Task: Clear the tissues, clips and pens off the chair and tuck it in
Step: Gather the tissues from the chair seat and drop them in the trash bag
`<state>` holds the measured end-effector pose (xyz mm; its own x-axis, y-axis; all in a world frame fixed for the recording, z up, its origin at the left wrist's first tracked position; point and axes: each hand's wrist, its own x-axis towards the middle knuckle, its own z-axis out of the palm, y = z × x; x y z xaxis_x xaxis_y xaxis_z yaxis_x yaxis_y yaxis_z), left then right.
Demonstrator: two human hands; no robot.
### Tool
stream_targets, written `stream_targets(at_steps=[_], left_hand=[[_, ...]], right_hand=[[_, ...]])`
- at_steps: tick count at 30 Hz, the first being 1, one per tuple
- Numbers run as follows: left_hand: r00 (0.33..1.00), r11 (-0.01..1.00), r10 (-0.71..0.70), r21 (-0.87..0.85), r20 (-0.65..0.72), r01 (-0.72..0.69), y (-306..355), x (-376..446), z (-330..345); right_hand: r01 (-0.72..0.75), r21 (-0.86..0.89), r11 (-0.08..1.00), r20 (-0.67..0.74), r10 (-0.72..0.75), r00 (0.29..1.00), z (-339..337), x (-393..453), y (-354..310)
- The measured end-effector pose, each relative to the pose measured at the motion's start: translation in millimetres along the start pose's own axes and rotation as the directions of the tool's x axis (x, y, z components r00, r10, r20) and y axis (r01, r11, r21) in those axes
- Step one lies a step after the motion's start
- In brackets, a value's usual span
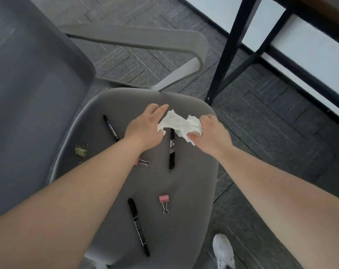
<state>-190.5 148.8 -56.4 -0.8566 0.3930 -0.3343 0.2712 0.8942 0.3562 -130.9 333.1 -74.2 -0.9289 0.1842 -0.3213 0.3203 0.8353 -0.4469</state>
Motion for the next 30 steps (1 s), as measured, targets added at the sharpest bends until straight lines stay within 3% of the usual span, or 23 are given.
stream_targets(at_steps=[6, 17, 27, 30], left_hand=[[0.983, 0.988, 0.033, 0.145, 0.180, -0.060, 15.8, 21.6, 15.1], [0.988, 0.978, 0.140, 0.149, 0.065, -0.148, 54.2, 20.6, 2.3], [0.928, 0.910, 0.340, 0.194, 0.155, -0.366, 173.5, 16.7, -11.8], [0.893, 0.850, 0.392, 0.285, 0.221, -0.443, 226.1, 8.7, -0.4]], right_hand=[[0.074, 0.005, 0.997, 0.030, -0.074, 0.997, 13.8, 0.3, -0.5], [0.030, 0.022, 0.999, -0.065, -0.028, 0.997, -16.8, -11.1, 11.1], [-0.108, 0.082, 0.991, -0.151, 0.119, 0.981, -97.9, -71.9, 96.9], [-0.175, 0.054, 0.983, -0.182, 0.182, 0.966, -120.6, -110.9, 142.8]])
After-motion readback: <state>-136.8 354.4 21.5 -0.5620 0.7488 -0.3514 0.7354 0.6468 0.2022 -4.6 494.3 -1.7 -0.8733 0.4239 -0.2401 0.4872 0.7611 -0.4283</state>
